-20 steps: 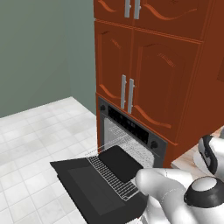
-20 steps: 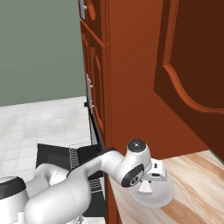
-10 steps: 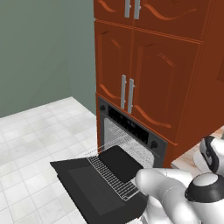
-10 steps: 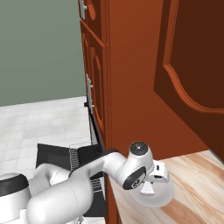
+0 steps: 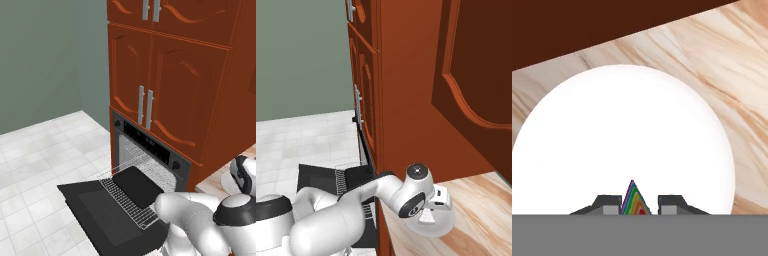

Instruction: Take the baked cake out of the oven and place it on the plate for cooling. Then close the oven door.

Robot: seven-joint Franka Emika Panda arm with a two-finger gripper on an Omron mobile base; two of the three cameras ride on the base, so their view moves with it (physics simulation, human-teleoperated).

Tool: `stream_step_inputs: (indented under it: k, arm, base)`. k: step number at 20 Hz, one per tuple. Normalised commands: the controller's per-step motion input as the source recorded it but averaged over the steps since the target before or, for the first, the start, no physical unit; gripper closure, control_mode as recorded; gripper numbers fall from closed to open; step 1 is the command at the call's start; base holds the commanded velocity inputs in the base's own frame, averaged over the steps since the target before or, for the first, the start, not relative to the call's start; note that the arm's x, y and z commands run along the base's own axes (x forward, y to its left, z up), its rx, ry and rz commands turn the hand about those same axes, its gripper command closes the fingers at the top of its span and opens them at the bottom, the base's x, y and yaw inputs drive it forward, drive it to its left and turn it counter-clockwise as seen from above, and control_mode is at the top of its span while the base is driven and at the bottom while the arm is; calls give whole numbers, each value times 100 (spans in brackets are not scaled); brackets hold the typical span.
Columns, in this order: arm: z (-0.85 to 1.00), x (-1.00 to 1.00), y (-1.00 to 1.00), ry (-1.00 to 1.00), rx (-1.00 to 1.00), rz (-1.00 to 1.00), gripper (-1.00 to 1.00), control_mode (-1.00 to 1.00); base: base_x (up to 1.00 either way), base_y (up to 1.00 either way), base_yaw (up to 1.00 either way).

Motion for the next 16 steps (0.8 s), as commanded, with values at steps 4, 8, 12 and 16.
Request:
stream_step_inputs:
  k: [4, 8, 12, 16]
  arm:
    - [-2, 1, 0, -1, 0, 0, 100, -100]
    - [0, 3, 0, -2, 0, 0, 100, -100]
    - [0, 6, 0, -4, 0, 0, 100, -100]
    - [-1, 3, 0, -5, 2, 0, 100, -100]
  base:
    - [0, 0, 0]
    - [0, 0, 0]
    - [0, 0, 0]
    - [0, 0, 0]
